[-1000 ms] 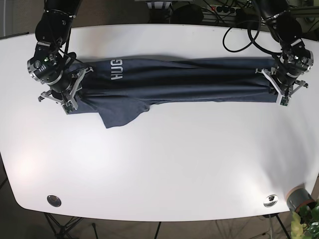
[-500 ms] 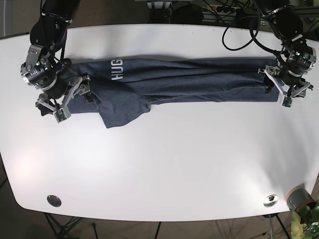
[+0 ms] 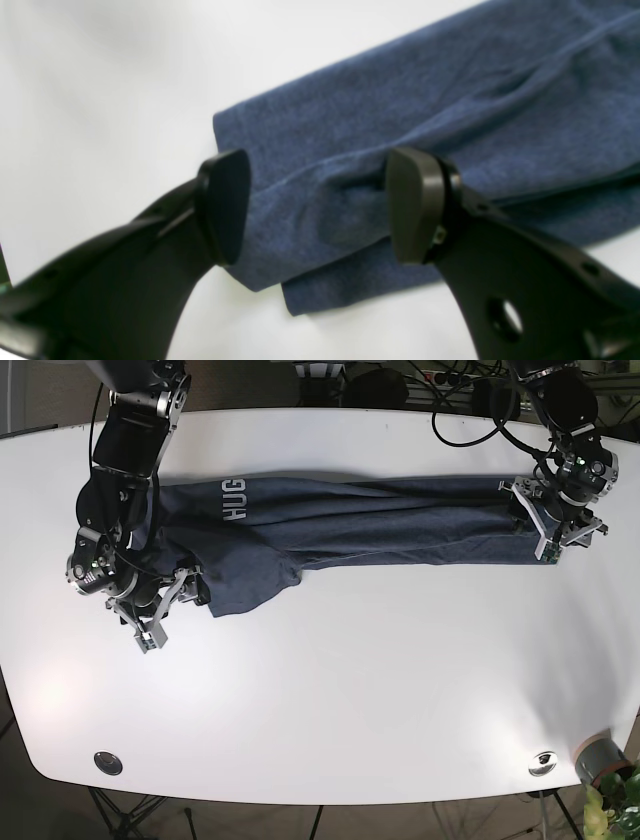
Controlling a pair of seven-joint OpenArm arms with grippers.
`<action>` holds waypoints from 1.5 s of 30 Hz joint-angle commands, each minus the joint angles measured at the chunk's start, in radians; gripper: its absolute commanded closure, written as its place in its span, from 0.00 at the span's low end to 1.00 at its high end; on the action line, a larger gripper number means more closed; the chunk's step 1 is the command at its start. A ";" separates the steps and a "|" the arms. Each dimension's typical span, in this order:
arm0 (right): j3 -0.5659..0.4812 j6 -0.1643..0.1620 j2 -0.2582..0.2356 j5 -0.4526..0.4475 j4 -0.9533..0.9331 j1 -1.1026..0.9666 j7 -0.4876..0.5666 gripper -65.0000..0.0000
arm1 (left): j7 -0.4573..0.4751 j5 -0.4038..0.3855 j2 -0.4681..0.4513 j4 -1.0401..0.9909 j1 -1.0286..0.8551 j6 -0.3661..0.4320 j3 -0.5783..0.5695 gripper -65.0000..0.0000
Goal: Fold the T-shirt properly
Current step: 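Press and tuck the folded strip ends with both grippers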
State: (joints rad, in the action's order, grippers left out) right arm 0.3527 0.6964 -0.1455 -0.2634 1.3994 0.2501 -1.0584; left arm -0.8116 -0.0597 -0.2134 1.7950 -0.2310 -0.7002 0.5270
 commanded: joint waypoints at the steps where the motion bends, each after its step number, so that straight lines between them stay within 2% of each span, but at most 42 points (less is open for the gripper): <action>1: 0.003 0.002 -0.009 -0.018 -0.048 0.038 0.017 0.26 | 0.019 -0.006 -0.013 0.002 0.006 0.002 0.006 0.41; 6: -0.013 0.002 0.013 -0.018 -0.153 0.068 0.034 0.26 | 0.022 -0.006 -0.013 -0.048 0.006 0.002 0.006 0.41; 10: -0.062 0.002 0.020 -0.020 -0.160 0.064 0.053 0.26 | 0.022 -0.006 -0.013 -0.064 0.006 0.002 0.006 0.41; 12: -0.083 0.002 0.042 -0.018 -0.160 0.062 0.053 0.26 | 0.022 -0.006 -0.013 -0.064 0.006 0.002 0.006 0.41; 17: -0.088 0.002 0.062 -0.017 -0.165 0.061 0.059 0.27 | 0.022 -0.006 -0.013 -0.071 0.006 0.002 0.003 0.41; 20: -0.088 0.002 0.073 -0.017 -0.165 0.061 0.059 0.45 | 0.022 -0.006 -0.014 -0.077 0.008 0.002 0.005 0.41; 25: -0.088 0.002 0.074 -0.020 -0.156 0.062 0.077 0.93 | 0.024 -0.004 -0.014 -0.077 0.008 0.002 0.003 0.41; 26: -0.088 0.002 0.074 -0.021 -0.148 0.062 0.077 0.97 | 0.024 -0.004 -0.014 -0.079 0.008 0.002 0.002 0.41; 33: -0.083 0.002 0.074 -0.024 0.082 -0.030 0.060 0.96 | 0.024 -0.004 -0.014 -0.079 0.008 0.002 0.002 0.41; 41: 0.079 0.002 0.103 -0.026 0.420 -0.188 -0.096 0.96 | 0.025 -0.004 -0.014 -0.096 0.008 0.002 0.002 0.41; 45: 0.108 0.002 0.109 -0.026 0.535 -0.255 -0.124 0.96 | 0.027 -0.006 -0.019 -0.146 0.014 0.002 0.002 0.41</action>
State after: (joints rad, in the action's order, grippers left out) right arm 0.4595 0.6964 -0.0334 -0.2737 1.8790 -0.0074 -1.1904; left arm -0.7933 -0.0635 -0.2115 1.6485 -0.2222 -0.7010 0.5224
